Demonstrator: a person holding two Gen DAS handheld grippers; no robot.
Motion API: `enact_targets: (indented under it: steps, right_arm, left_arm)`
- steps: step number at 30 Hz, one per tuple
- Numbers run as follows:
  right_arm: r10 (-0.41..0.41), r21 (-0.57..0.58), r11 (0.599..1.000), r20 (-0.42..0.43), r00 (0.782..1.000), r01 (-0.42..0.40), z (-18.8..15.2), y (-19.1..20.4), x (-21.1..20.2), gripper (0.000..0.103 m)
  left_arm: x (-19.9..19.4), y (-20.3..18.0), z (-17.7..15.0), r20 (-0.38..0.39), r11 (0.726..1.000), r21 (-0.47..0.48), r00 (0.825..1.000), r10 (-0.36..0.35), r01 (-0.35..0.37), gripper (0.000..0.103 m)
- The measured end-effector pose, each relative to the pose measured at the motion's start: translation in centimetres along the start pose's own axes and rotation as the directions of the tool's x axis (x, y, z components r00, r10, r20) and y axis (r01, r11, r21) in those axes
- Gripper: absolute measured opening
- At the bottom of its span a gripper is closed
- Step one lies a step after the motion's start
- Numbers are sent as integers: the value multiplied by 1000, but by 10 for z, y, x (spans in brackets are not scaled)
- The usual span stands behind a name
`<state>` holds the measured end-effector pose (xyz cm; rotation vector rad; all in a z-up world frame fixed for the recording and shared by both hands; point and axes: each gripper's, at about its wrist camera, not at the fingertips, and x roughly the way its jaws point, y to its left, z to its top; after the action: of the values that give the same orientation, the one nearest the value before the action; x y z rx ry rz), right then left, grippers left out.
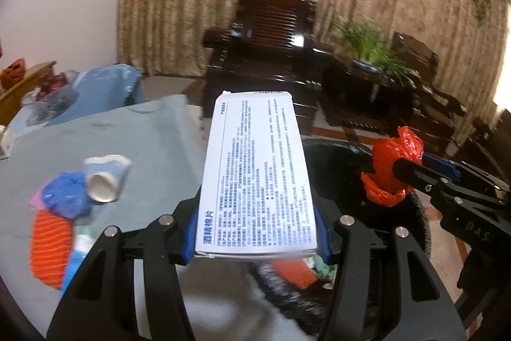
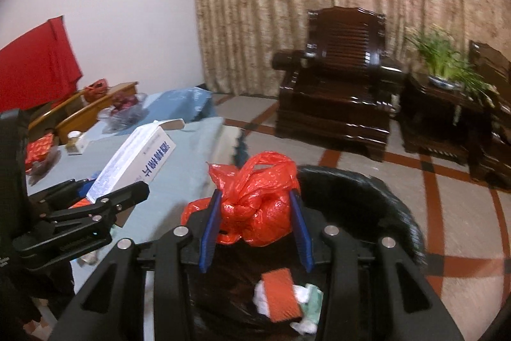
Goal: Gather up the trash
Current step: 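Carry the white box and red bag over the bin and release both, then move both grippers back from the bin to the table pile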
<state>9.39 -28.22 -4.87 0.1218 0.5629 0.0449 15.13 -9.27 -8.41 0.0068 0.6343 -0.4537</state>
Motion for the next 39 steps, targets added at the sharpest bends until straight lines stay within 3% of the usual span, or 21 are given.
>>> enact_targets:
  steps: [10, 11, 13, 15, 17, 18, 20, 22, 26, 31, 39]
  right_arm:
    - [-104, 59, 992, -61, 993, 107, -20, -58, 7, 44]
    - [-111, 61, 992, -65, 992, 115, -22, -60, 8, 48]
    - [-126, 68, 989, -75, 989, 131, -26, -67, 8, 51]
    - [-139, 76, 986, -79, 987, 145, -30, -71, 9, 58]
    - [-151, 86, 984, -78, 985, 157, -33, -74, 8, 74]
    - [-156, 89, 983, -76, 985, 162, -33, -75, 8, 77]
    - [-166, 98, 980, -71, 984, 172, -36, -75, 5, 91]
    - [-171, 114, 978, -62, 983, 177, -37, -76, 2, 97]
    - [-150, 136, 978, -59, 987, 157, -35, -70, 1, 97]
    - [-88, 97, 991, -30, 996, 90, -27, -36, 3, 97]
    - [33, 38, 999, -1, 999, -33, -15, 30, 15, 97]
  left_arm:
    - [49, -55, -11, -72, 992, 60, 991, -109, 113, 55]
    - [53, -58, -11, -83, 990, 66, 989, -119, 125, 57]
    - [59, -64, -12, -99, 987, 70, 985, -140, 148, 75]
    - [60, -68, -13, -99, 985, 69, 983, -152, 159, 80]
    - [59, -68, -14, -100, 983, 73, 982, -158, 166, 83]
    - [57, -66, -15, -99, 984, 74, 983, -155, 163, 84]
    - [55, -60, -17, -100, 986, 67, 984, -145, 152, 86]
    - [51, -51, -16, -99, 989, 57, 987, -128, 134, 88]
    - [35, -26, -18, -84, 997, 35, 994, -70, 74, 90]
    - [7, 7, -16, -46, 1000, 15, 999, 15, -15, 90]
    - [-46, 77, -21, 4, 984, -30, 985, 174, -174, 90]
